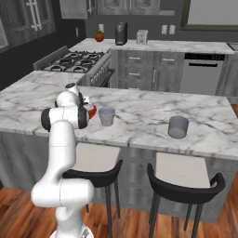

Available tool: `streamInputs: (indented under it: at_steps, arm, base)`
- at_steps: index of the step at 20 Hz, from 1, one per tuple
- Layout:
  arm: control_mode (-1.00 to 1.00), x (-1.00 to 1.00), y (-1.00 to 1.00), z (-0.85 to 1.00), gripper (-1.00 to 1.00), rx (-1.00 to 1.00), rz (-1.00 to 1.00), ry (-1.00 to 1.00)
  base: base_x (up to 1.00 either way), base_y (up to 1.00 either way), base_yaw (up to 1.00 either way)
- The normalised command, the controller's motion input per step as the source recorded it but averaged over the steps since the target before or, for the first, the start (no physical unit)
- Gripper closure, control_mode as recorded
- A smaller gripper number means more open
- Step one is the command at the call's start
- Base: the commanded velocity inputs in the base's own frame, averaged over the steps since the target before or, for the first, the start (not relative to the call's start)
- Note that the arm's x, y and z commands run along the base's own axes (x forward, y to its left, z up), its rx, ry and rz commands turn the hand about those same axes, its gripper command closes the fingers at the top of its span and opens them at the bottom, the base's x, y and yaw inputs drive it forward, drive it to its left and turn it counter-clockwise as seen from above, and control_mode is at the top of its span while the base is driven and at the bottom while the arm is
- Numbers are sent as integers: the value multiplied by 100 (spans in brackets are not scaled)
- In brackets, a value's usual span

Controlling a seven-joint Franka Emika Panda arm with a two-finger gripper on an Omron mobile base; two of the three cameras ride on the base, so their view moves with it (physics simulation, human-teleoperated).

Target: There are four ice cubes in the ice bowl. Place two ice cubes in each glass of water.

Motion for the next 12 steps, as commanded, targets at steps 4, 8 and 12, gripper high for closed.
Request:
streamInputs:
  at_steps: [4,8,12]
  arm:
    - [-100,-52,24,-83,-100,-9,-20,23]
    - [-100,-38,29,-75,-100,-9,-23,30]
    - [-100,-18,40,-72,-100,-10,-25,37]
  base:
    - [0,0,0]
    - [0,0,0]
    - [0,0,0]
